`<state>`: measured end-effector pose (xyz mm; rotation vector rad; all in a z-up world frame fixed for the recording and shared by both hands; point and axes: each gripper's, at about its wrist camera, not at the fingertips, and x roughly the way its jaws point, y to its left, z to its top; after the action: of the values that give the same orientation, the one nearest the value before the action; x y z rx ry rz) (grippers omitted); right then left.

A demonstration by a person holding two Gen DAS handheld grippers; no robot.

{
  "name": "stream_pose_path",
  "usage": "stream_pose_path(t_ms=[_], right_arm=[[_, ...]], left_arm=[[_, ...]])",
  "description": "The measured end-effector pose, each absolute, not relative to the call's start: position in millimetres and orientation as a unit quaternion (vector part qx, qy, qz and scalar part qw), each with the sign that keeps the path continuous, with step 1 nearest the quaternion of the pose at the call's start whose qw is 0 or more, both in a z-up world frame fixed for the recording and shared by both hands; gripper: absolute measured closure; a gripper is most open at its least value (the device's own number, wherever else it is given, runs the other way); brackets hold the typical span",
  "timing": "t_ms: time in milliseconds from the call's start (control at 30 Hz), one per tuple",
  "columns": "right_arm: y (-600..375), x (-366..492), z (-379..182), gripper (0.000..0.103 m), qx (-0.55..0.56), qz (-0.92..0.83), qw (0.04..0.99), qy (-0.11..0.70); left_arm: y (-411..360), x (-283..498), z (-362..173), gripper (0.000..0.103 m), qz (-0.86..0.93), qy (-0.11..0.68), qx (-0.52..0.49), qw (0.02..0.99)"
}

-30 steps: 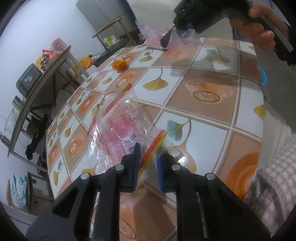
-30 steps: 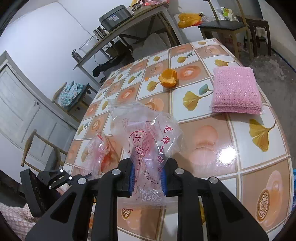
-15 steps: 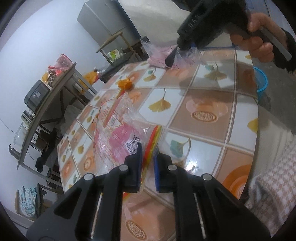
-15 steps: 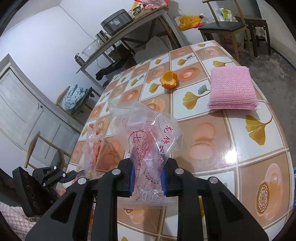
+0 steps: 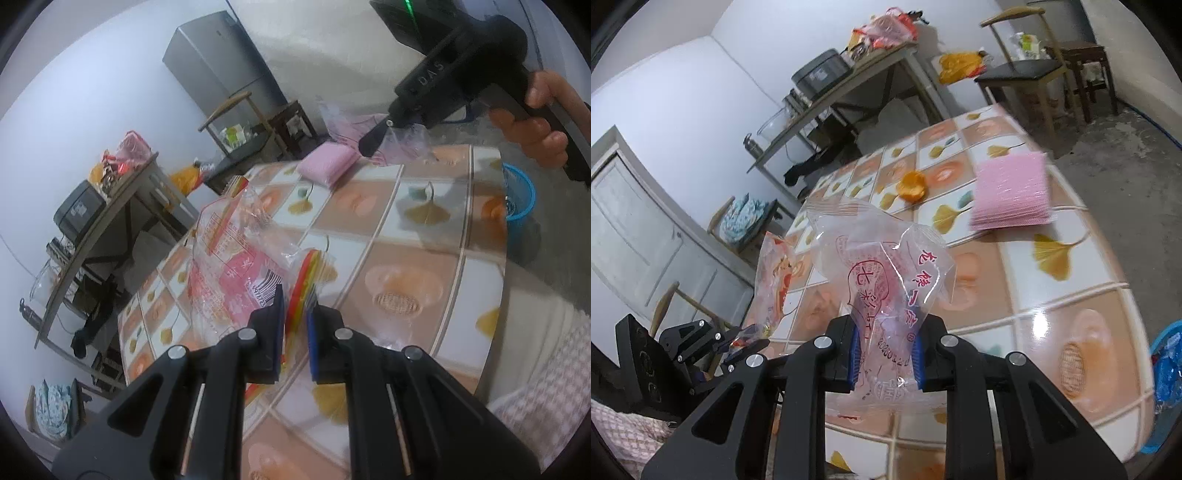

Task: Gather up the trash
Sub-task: 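Lift both clear plastic bags up off the table, then carry both bags over the blue wastebasket and open both tools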

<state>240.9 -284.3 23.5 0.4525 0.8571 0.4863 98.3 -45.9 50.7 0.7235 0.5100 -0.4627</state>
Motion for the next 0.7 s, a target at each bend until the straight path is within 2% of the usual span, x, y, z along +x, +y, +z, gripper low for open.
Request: stream_pose_path(t_ms=[467, 700], right_arm=[[-441, 140, 54, 0.081, 0.272, 0.052, 0.909, 0.312], [-523, 53, 33, 0.081, 0.322, -0.08, 0.899, 0.285]], left_arm=[[-162, 90, 93, 0.094, -0.353, 0.14, 0.339, 0.861], [-252, 61, 90, 0.094, -0.462, 0.11, 0.341, 0.811]])
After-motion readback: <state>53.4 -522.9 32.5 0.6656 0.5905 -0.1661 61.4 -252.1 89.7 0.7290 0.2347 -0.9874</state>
